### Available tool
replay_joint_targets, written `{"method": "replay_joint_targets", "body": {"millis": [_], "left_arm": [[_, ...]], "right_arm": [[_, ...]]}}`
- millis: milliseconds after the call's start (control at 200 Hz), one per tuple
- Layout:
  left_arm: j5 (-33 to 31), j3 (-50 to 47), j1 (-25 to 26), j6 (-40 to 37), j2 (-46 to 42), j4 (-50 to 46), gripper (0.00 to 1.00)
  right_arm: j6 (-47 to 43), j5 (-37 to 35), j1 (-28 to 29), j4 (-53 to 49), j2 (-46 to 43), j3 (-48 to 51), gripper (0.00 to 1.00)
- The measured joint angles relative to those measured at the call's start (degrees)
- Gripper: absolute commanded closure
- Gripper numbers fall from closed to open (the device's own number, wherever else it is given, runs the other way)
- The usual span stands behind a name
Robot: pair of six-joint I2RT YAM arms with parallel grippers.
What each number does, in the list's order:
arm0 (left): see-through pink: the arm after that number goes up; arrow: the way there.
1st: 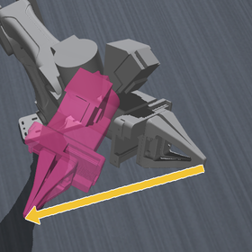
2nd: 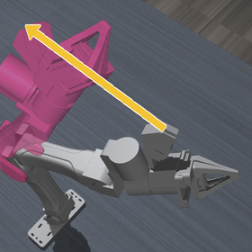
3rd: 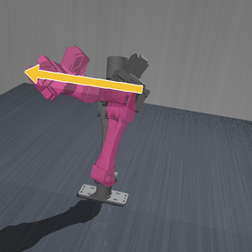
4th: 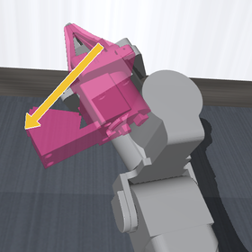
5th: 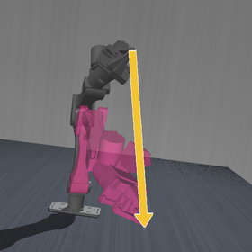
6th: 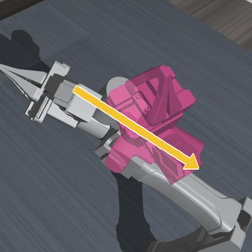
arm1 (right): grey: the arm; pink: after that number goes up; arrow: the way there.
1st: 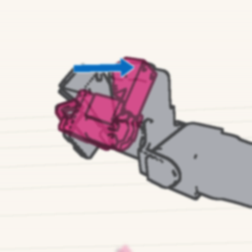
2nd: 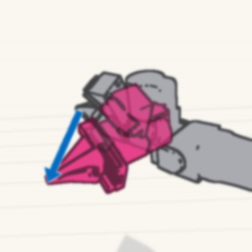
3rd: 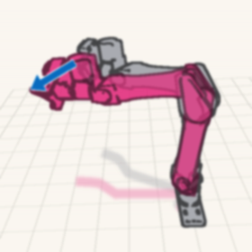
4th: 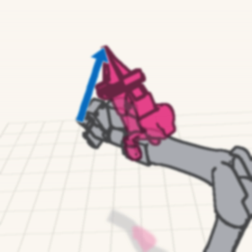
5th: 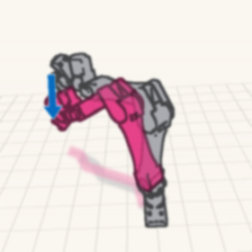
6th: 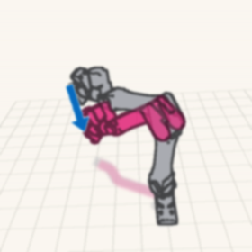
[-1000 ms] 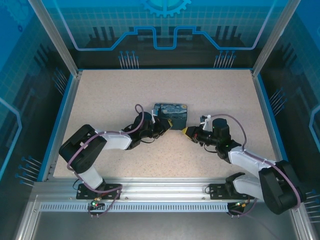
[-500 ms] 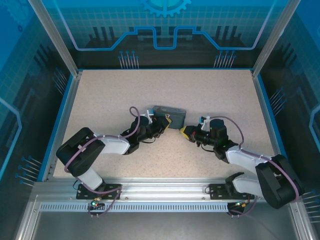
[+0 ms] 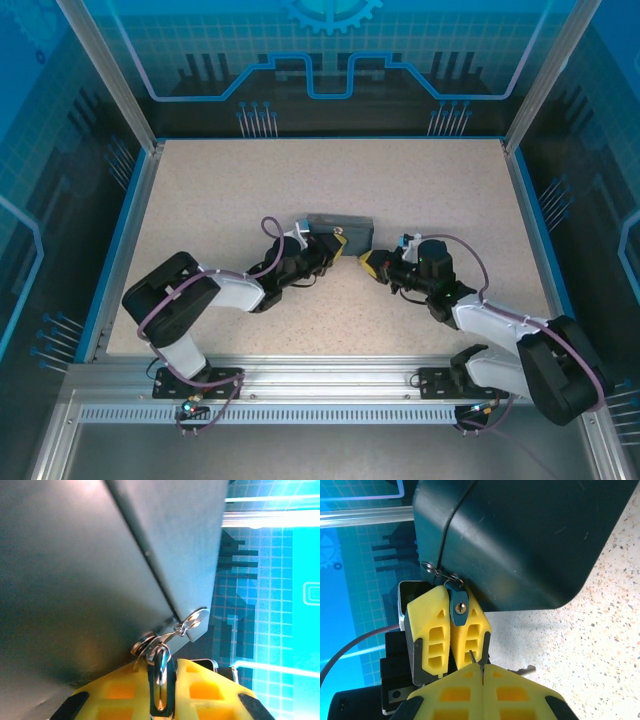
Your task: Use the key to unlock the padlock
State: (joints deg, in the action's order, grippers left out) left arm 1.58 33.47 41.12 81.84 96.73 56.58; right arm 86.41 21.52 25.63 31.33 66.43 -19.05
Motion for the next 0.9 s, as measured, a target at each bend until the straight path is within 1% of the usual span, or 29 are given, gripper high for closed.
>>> {"method": "replay_joint_targets", "body": {"millis": [385, 900], "left_arm": [[-0.8, 0.0, 0.8, 2.3, 1.3, 2.5, 1.00], [-1.0, 0.0, 1.2, 2.9, 1.9, 3.3, 1.00]], "right_arm": [[1.3, -3.1, 0.7, -0.3, 0.0, -0.7, 1.00], [1.7, -4.0, 1.1, -0.3, 3.1, -2.6, 1.00]]}}
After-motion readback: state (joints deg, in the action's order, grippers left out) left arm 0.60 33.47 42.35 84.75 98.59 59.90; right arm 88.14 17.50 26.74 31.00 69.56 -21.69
